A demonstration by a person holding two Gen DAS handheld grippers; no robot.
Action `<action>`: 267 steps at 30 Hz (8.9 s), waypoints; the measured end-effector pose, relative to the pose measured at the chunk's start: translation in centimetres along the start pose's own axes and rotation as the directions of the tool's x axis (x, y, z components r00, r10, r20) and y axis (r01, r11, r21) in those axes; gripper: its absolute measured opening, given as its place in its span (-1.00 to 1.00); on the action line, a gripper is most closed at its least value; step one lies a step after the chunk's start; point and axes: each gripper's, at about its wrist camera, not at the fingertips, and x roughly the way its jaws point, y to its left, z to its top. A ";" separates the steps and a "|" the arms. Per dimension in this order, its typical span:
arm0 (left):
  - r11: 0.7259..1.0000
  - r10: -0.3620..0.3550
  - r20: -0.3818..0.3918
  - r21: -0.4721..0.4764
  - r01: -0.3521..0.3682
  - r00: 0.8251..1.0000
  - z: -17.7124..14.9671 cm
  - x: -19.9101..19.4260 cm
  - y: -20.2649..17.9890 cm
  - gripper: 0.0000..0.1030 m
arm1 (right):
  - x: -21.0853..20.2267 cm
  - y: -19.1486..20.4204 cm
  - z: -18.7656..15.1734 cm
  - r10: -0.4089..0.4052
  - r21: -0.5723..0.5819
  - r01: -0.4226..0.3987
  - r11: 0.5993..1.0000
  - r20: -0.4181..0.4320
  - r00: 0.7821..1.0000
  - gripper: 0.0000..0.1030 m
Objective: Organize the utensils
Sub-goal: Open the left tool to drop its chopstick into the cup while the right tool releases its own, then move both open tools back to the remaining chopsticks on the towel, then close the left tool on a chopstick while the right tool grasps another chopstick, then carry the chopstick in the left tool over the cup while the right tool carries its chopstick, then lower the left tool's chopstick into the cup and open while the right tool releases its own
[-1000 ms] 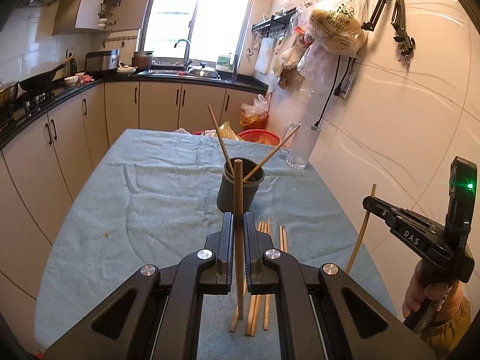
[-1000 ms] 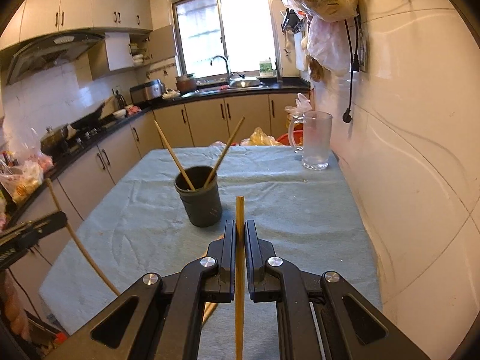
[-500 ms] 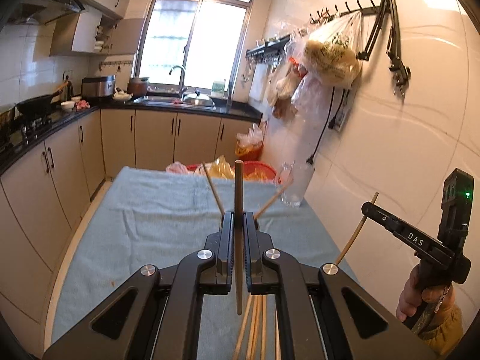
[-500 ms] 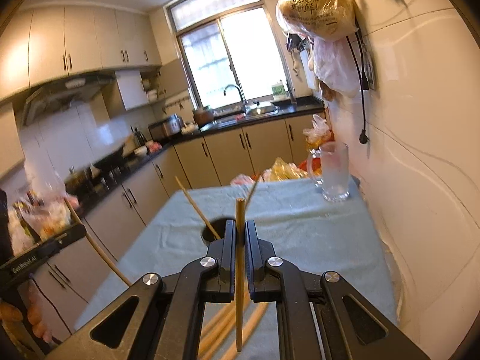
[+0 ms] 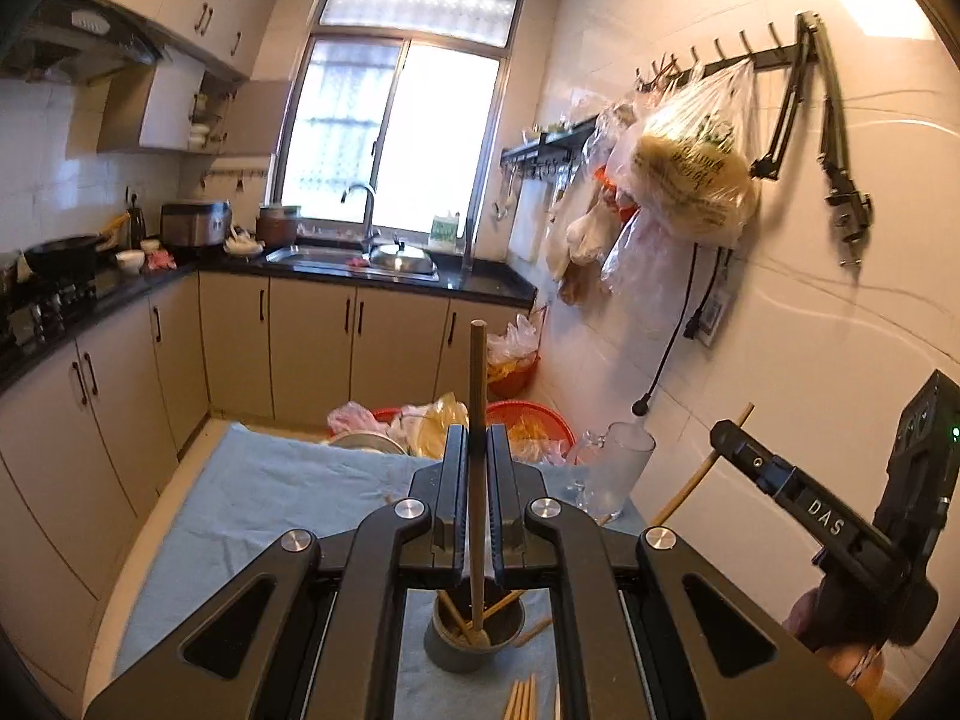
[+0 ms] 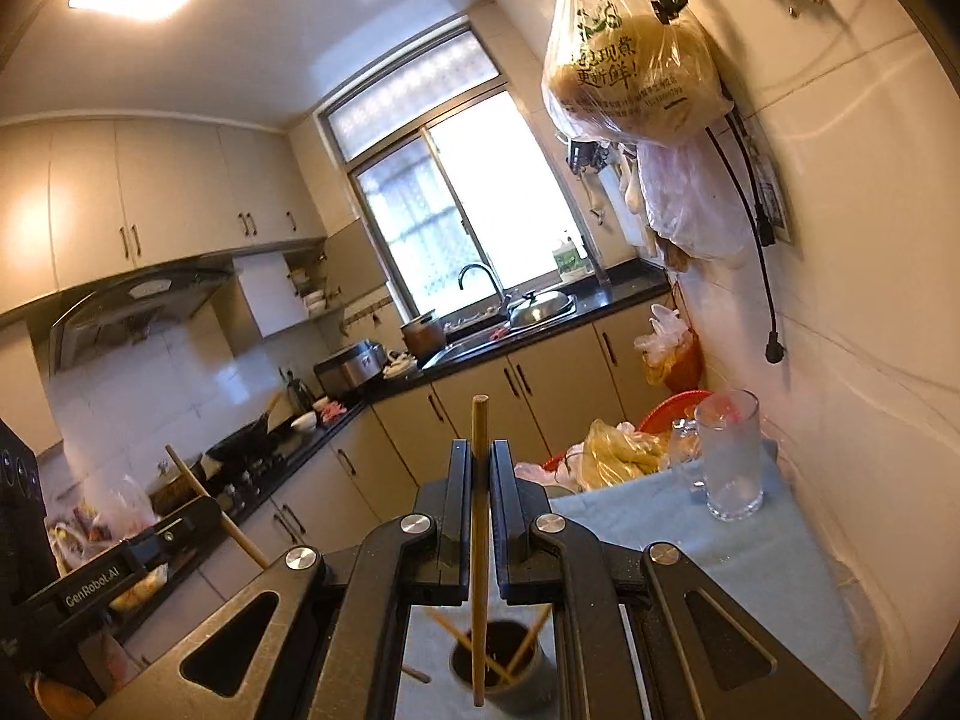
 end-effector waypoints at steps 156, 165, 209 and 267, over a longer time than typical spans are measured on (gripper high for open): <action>0.992 -0.054 -0.637 -0.121 -0.030 0.769 -21.6 8.0 3.9 -0.89 | 6.0 -12.2 -16.9 -0.299 -0.197 0.226 0.954 -0.683 0.666 -0.86; 0.998 -0.010 -0.396 -0.061 -0.015 0.918 -16.8 -0.3 2.6 -0.89 | -2.2 -7.3 -11.8 -0.145 -0.134 0.102 0.986 -0.373 0.916 -0.86; 0.999 -0.012 -0.179 0.037 0.019 0.984 -17.2 -12.5 -0.9 -0.89 | -17.0 0.3 -13.9 -0.154 -0.409 0.123 0.904 -0.045 0.987 -0.84; 0.999 0.040 -0.136 -0.029 -0.045 0.990 -5.1 8.0 1.9 -0.88 | 6.6 -0.6 -6.5 -0.066 -0.100 0.060 0.993 -0.062 0.996 -0.82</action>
